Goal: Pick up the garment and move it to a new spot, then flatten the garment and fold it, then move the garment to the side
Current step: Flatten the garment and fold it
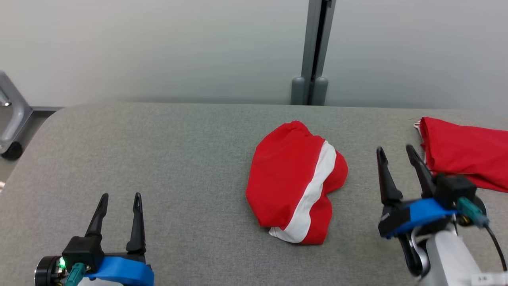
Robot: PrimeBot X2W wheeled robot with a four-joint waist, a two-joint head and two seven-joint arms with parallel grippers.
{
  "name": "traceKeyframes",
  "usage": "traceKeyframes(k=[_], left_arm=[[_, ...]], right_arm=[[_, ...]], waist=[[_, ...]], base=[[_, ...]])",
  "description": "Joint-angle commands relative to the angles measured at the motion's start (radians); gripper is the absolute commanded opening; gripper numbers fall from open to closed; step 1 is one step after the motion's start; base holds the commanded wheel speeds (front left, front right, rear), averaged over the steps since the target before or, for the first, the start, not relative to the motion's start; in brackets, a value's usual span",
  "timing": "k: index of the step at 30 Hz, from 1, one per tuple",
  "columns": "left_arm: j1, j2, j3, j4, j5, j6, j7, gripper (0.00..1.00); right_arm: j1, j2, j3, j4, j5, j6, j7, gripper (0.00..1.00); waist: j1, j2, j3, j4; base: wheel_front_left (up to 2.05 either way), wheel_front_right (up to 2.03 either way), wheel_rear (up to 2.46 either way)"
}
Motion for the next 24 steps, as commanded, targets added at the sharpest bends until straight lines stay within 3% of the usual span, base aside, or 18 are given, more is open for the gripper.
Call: traceKeyframes(k=[1, 14, 24], left_arm=[[-0.027, -0.002, 0.0, -0.001, 0.001, -0.005, -0.004, 1.0], [-0.107, -0.018, -0.015, -0.005, -0.009, -0.016, -0.004, 1.0], [-0.173, -0.034, -0.041, 0.007, -0.017, -0.024, -0.004, 1.0]], right_arm=[[-0.063, -0.015, 0.018, 0.026, -0.004, 0.0, 0.01, 1.0], [-0.396, -0.076, 0.125, 0.343, -0.01, 0.0, 0.0, 1.0], [-0.498, -0.099, 0.127, 0.618, -0.003, 0.0, -0.01, 1.0]], waist=[[0.0, -0.0002, 0.024, 0.021], [0.0, -0.0002, 0.161, 0.117], [0.0, -0.0002, 0.244, 0.169]], base=[[0.0, 0.0, 0.0], [0.0, 0.0, 0.0], [0.0, 0.0, 0.0]])
